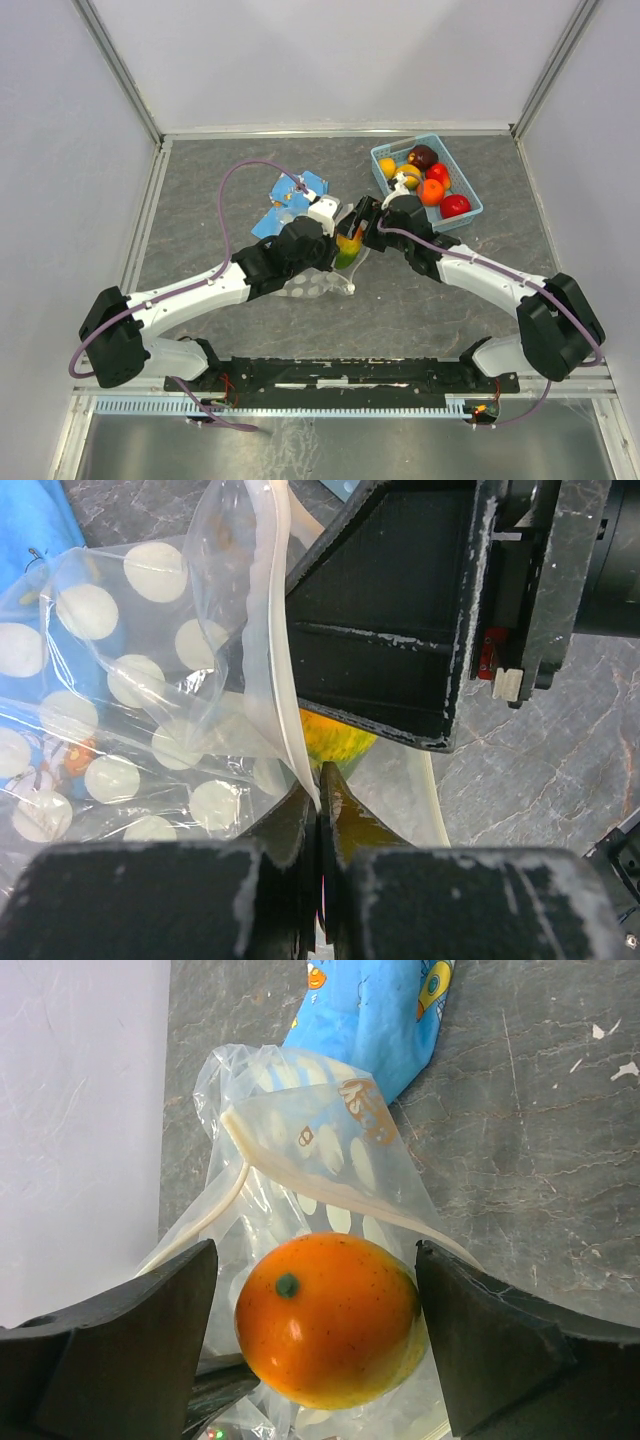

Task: Place the food in the zip-top bag and seal the zipper
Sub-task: Place the fake fruit in the zipper food storage bag.

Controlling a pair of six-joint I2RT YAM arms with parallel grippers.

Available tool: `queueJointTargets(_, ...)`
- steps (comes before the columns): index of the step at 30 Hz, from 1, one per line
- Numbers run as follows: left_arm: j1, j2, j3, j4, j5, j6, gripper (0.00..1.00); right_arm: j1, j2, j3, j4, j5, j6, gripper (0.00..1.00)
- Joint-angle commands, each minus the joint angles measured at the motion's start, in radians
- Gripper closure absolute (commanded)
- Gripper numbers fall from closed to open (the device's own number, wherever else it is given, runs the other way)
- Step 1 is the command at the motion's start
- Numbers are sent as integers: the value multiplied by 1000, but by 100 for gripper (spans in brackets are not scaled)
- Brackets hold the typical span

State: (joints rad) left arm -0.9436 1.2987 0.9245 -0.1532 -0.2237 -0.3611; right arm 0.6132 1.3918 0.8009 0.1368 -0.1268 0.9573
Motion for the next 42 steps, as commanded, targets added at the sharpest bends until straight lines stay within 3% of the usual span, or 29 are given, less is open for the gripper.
queueJointTargets(1, 2, -25, -5, 54, -4, -36, 97, 7, -18, 8, 55, 19, 1, 12)
queueJointTargets(19, 2, -30, -2, 25, -85, -72, 97, 6, -227, 88, -299, 177, -266, 10)
queueJointTargets(24, 4, -32, -4, 28, -85, -77, 97, 6, -287, 44, -391, 264, -316, 19)
queueJointTargets(32, 9, -17, -1, 27, -79, -91, 97, 5, -342, -21, -428, 161, -319, 32)
queueJointTargets(36, 10, -16, -3, 36, -71, -97, 97, 6, -335, -70, -396, 146, -300, 44)
queueJointTargets(42, 11, -10, -4, 39, -67, -99, 97, 6, -282, -121, -268, 77, -248, 48)
